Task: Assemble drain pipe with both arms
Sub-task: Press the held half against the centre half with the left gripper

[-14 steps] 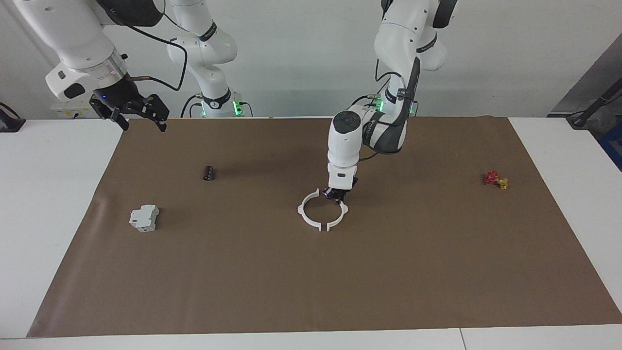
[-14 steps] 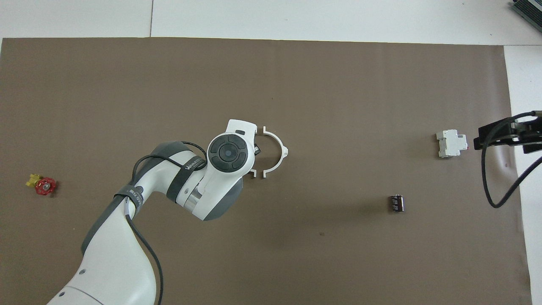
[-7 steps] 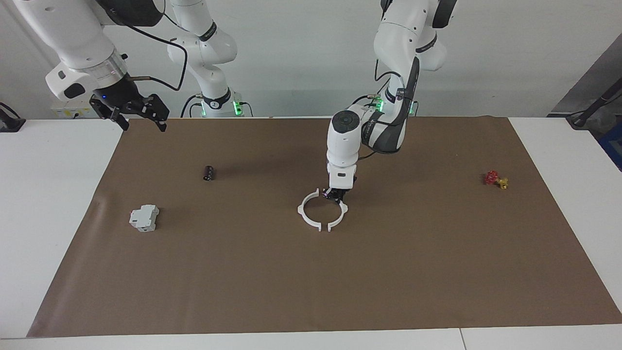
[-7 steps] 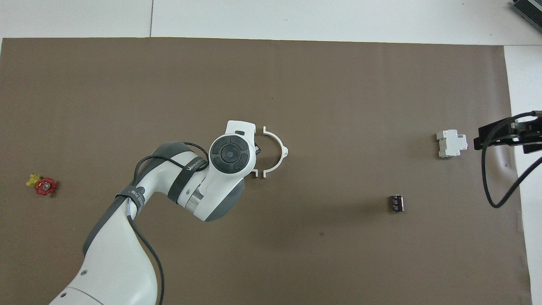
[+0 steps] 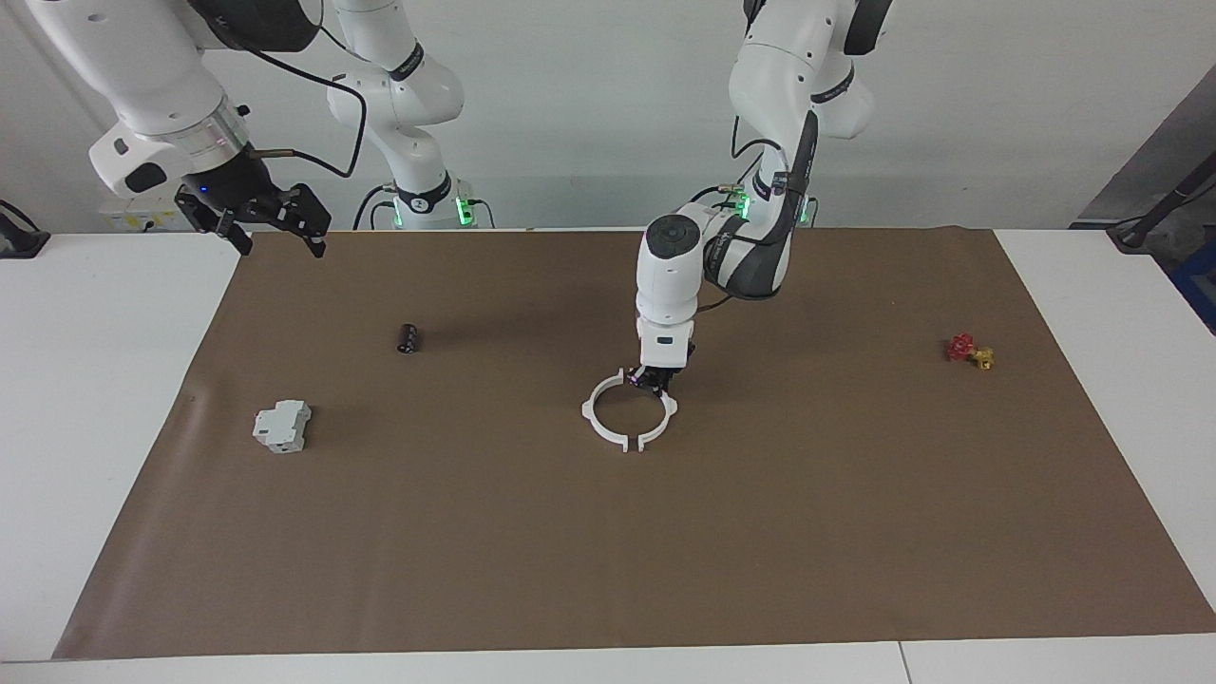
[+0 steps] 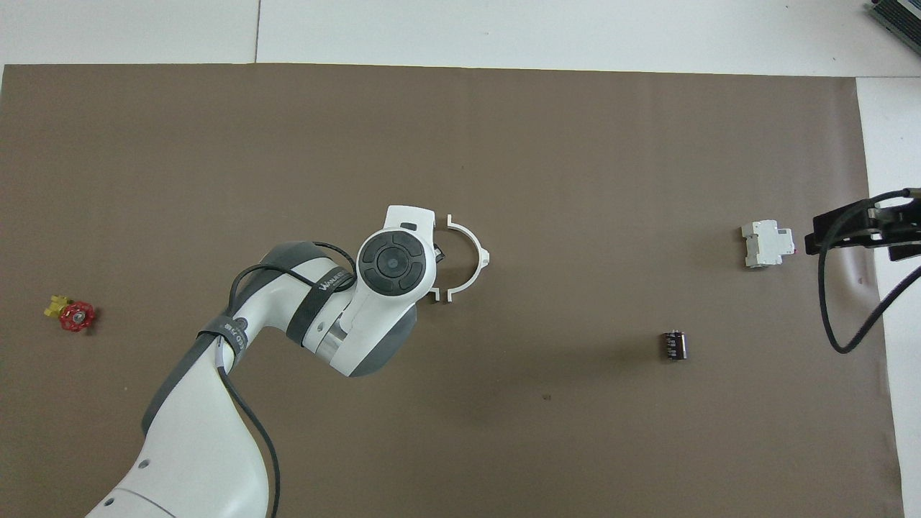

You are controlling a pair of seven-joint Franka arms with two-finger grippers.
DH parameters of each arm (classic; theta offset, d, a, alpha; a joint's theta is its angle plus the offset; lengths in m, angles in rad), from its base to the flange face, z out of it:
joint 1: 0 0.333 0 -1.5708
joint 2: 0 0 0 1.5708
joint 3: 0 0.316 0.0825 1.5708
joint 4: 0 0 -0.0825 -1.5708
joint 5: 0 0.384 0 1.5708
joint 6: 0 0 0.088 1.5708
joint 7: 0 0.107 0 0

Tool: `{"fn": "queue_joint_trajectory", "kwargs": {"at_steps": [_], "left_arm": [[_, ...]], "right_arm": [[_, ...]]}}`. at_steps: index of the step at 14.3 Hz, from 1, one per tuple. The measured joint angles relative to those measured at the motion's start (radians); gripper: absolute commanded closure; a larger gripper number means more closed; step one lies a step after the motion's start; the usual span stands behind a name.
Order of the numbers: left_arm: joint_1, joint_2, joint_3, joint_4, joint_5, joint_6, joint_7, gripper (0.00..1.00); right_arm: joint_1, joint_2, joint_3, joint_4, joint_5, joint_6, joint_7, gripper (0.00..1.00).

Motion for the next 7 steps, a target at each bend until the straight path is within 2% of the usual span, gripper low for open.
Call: {"fn": "queue_joint_trajectory", "kwargs": {"at_steps": [7], "left_arm": [[-0.004, 0.0, -0.001, 0.001, 0.0, 0.0, -0.005, 1.0]], "right_arm": [[0.0, 0.0, 0.0, 0.0, 0.0, 0.0, 0.0, 0.0]]}}
